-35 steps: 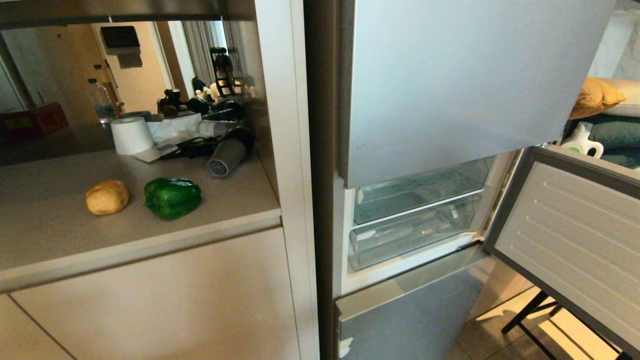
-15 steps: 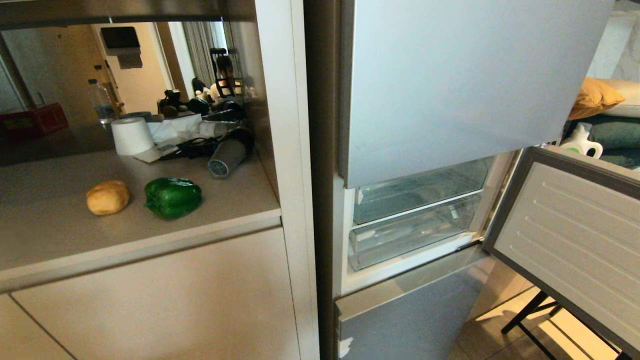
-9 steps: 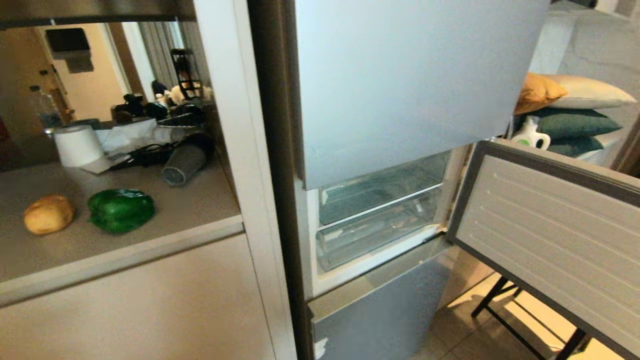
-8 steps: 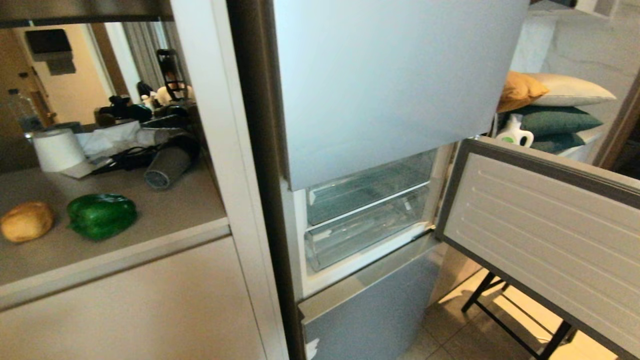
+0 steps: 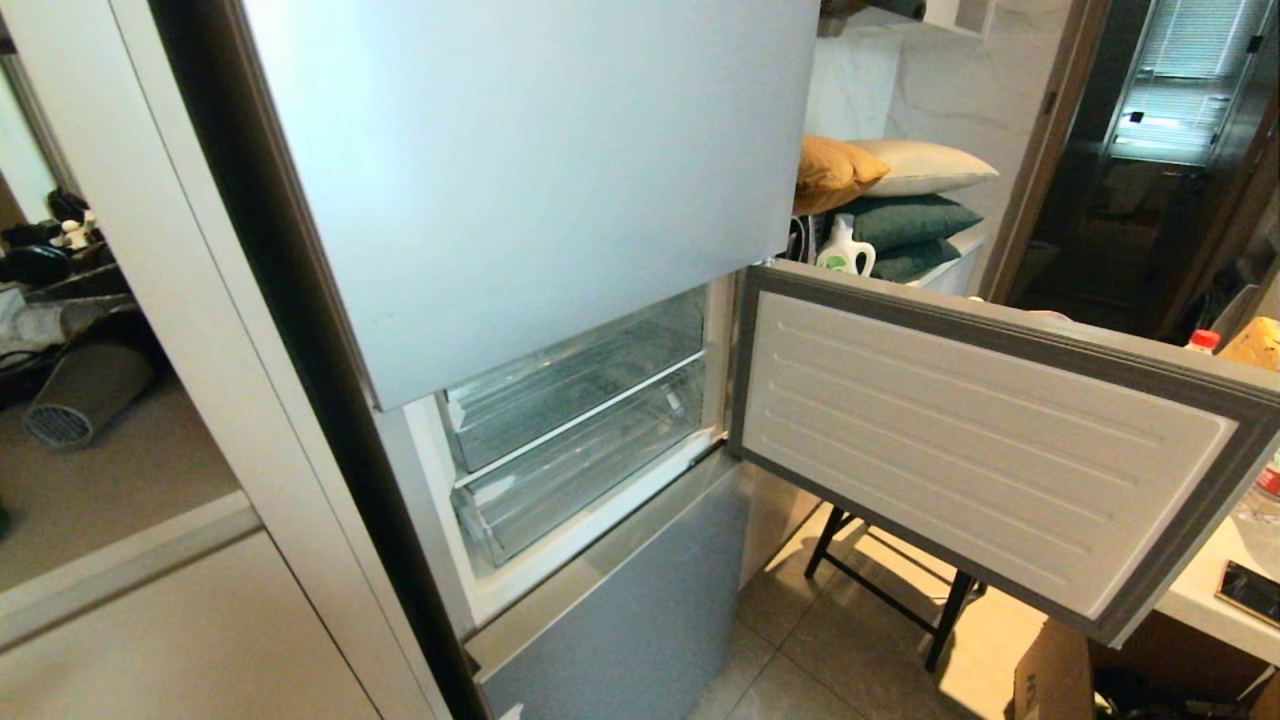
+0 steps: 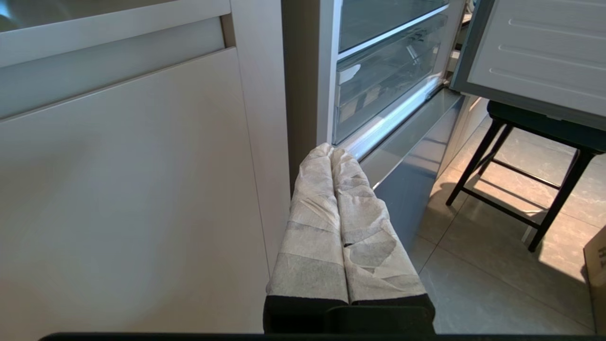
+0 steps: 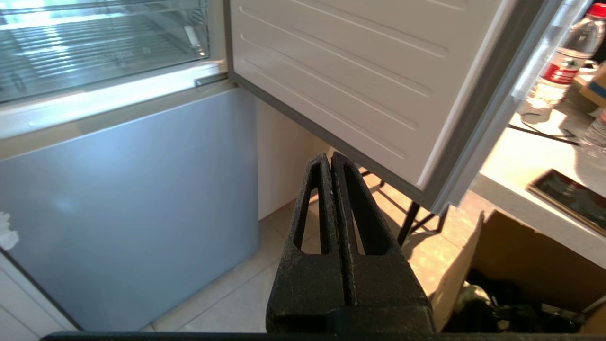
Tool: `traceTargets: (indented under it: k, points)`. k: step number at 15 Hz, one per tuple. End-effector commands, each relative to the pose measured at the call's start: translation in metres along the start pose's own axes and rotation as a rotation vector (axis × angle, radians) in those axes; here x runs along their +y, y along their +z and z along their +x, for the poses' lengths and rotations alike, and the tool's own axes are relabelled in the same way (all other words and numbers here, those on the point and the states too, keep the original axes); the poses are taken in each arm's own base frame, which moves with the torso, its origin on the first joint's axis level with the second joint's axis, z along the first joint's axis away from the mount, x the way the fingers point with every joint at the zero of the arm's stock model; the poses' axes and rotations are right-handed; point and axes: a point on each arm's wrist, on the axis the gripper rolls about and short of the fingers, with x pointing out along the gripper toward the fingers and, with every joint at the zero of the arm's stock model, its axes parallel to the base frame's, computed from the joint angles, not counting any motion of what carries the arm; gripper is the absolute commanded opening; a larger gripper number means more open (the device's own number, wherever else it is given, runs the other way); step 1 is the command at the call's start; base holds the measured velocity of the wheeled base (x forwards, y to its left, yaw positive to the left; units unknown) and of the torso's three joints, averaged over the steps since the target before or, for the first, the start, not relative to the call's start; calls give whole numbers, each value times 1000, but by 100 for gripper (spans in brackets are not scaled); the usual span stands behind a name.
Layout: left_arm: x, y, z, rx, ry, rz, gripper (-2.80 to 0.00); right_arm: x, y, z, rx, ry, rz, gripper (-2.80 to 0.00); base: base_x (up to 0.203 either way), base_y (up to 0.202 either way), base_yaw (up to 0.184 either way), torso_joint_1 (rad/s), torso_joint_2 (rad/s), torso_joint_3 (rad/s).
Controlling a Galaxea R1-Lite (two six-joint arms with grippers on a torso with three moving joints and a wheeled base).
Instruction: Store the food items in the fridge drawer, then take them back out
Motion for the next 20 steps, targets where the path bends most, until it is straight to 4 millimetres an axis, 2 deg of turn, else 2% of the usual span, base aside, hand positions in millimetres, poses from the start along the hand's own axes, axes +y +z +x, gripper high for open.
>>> traceTargets:
  k: [1,3,4,6,7,9,11,14,20]
  points:
    - [0,-3,1,8,0,0,-280,0,1,0,-5,-4,-1,-280,0,0,0,0,0,0]
    - [0,-3,1,7,0,0,-280,-3,26,-8,-72,-55,38,-280,0,0,0,0,0,0]
    - [0,-3,1,8,0,0,-280,-4,45,-15,-95,-84,78,-280,0,0,0,0,0,0]
    - [0,-3,1,8,0,0,-280,-7,81,-26,-93,-129,143,-280,0,0,0,0,0,0]
    - [0,-3,1,8,0,0,-280,-9,96,-25,-58,-163,174,-280,0,0,0,0,0,0]
    - [0,-3,1,8,0,0,-280,-11,114,-3,34,-260,231,-280,0,0,0,0,0,0]
    - [0,-3,1,8,0,0,-280,-17,132,32,60,-416,280,-280,0,0,0,0,0,0]
    - [0,-3,1,8,0,0,-280,-48,137,76,25,-665,322,-280,0,0,0,0,0,0]
    - [0,-3,1,8,0,0,-280,-128,103,91,100,-728,468,-280,0,0,0,0,0,0]
